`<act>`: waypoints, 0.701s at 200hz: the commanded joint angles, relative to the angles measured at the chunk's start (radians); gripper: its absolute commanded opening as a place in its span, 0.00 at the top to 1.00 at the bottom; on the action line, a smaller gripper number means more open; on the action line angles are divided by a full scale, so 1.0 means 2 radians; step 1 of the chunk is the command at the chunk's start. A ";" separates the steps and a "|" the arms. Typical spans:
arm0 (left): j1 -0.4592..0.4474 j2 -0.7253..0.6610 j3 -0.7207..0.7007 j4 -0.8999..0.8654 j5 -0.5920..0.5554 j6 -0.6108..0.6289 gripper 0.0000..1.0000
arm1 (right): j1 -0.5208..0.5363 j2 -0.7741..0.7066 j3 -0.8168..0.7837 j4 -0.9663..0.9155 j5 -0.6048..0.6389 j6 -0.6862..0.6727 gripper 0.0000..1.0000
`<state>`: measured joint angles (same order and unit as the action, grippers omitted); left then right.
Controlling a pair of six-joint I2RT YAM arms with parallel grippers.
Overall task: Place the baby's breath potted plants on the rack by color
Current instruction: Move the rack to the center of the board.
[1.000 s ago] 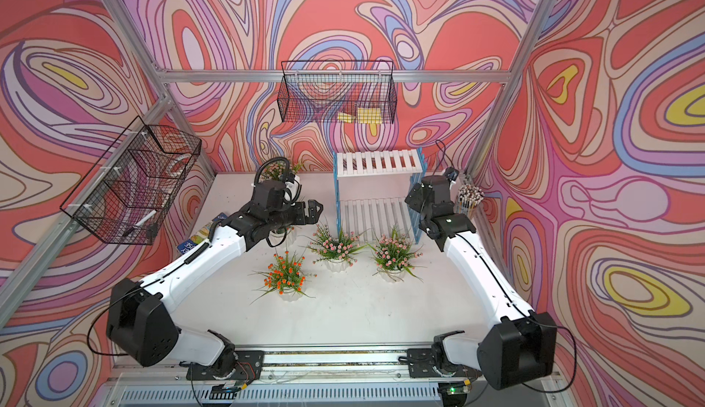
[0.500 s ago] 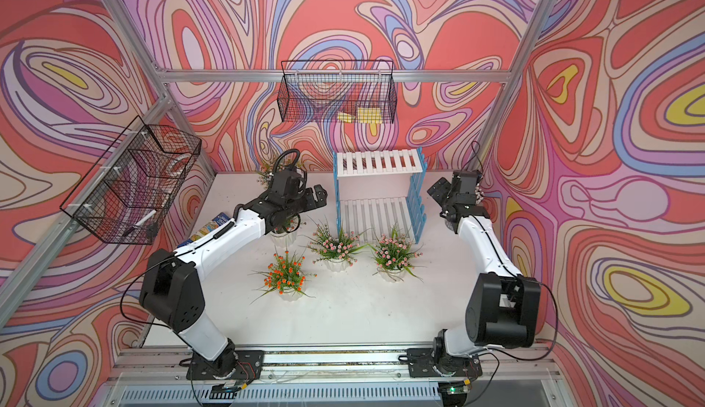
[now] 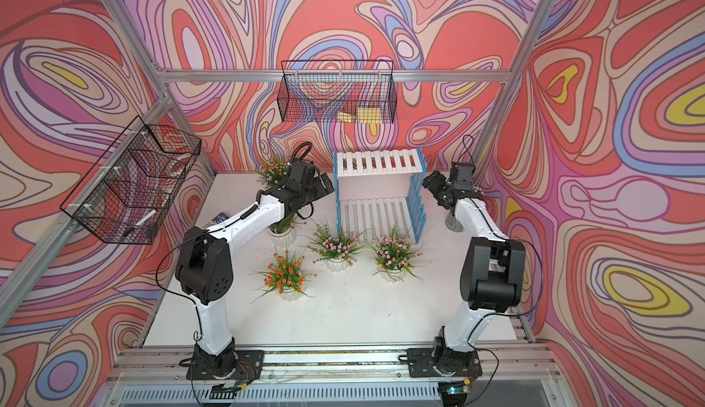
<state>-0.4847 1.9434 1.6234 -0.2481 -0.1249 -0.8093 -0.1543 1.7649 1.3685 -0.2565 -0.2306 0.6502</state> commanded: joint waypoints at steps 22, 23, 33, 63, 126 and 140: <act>-0.001 0.000 0.016 -0.011 0.000 -0.004 0.01 | 0.000 0.011 -0.019 0.032 -0.047 -0.010 0.16; 0.000 0.000 0.016 -0.012 0.000 -0.004 0.01 | 0.001 0.011 -0.020 0.032 -0.047 -0.010 0.16; -0.001 0.001 0.021 -0.012 0.005 0.000 0.01 | 0.003 0.008 -0.024 0.031 -0.048 -0.013 0.16; 0.002 -0.001 0.026 -0.017 0.007 0.013 0.00 | 0.015 -0.006 -0.031 0.019 -0.044 -0.028 0.16; 0.023 -0.023 -0.001 -0.014 0.024 0.019 0.00 | 0.041 -0.036 -0.051 0.006 -0.036 -0.038 0.15; 0.026 -0.027 -0.003 -0.016 0.025 0.023 0.00 | 0.049 -0.045 -0.054 -0.001 -0.030 -0.040 0.15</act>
<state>-0.4377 1.9339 1.6356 -0.2642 -0.0971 -0.7780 -0.0998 1.7317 1.2804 -0.2348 -0.2760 0.5964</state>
